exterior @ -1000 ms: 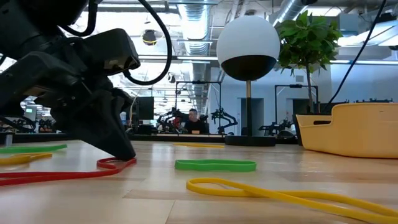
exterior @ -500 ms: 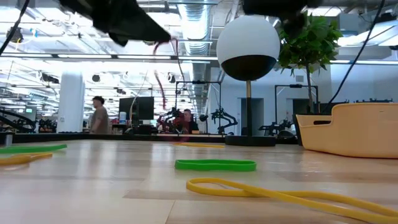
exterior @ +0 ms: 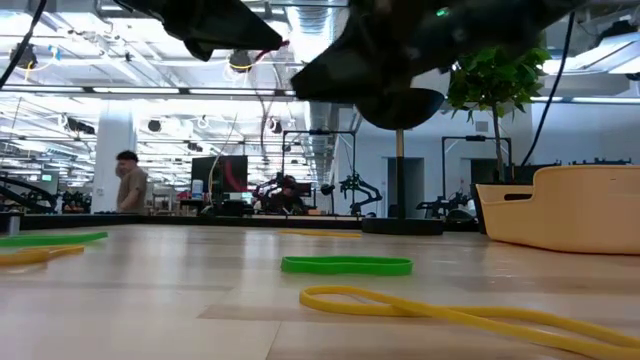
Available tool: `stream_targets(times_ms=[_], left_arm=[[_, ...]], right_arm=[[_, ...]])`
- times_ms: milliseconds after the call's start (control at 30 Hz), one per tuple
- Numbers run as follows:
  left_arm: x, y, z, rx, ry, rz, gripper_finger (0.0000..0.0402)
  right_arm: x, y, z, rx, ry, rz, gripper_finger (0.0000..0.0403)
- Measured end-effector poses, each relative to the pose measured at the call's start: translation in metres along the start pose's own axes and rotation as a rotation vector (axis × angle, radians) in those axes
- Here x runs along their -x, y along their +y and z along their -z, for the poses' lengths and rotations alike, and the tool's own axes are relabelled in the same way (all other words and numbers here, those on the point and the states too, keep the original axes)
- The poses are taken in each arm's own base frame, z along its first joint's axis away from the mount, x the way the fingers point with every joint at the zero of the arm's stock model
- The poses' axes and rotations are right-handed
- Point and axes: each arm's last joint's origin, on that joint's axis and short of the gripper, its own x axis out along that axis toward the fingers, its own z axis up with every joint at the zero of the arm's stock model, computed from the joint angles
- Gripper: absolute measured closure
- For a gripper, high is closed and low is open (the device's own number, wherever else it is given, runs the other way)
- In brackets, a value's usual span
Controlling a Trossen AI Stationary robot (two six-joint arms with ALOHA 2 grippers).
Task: Pick and place items into bin
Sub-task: Put the red rubber band into the bin
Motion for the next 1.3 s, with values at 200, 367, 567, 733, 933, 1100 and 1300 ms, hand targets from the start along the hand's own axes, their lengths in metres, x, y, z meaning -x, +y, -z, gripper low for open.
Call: stream_targets(times_ms=[200,367,567,733,933,1100,1300], left_arm=[[0.000,0.000,0.002,-0.012,0.015,0.000,0.0401],[0.000,0.000,0.002,-0.012,0.016,0.000,0.0401],[0.000,0.000,0.002,-0.010,0.016,0.000,0.0401],[0.000,0.000,0.001,-0.006,0.013,0.000,0.0401],[0.000,0.000,0.001,-0.002,0.009,0.001,0.0401],[0.000,0.000,0.001,0.000,0.007,0.001,0.0401],[0.000,0.000,0.000,0.001,0.007,0.011,0.0401]], right_arm=[[-0.013,-0.005,-0.004,-0.012,0.015,-0.080,0.0336],[-0.010,-0.003,-0.008,-0.013,0.007,-0.107,0.0336],[-0.008,0.003,-0.009,-0.009,0.011,-0.167,0.0336],[-0.008,0.004,-0.011,-0.011,-0.013,-0.197,0.0336],[-0.008,0.005,-0.015,-0.014,-0.052,-0.206,0.0336],[-0.008,0.005,-0.015,-0.014,-0.051,-0.205,0.0336],[-0.008,0.005,-0.015,-0.014,-0.054,-0.205,0.0336]])
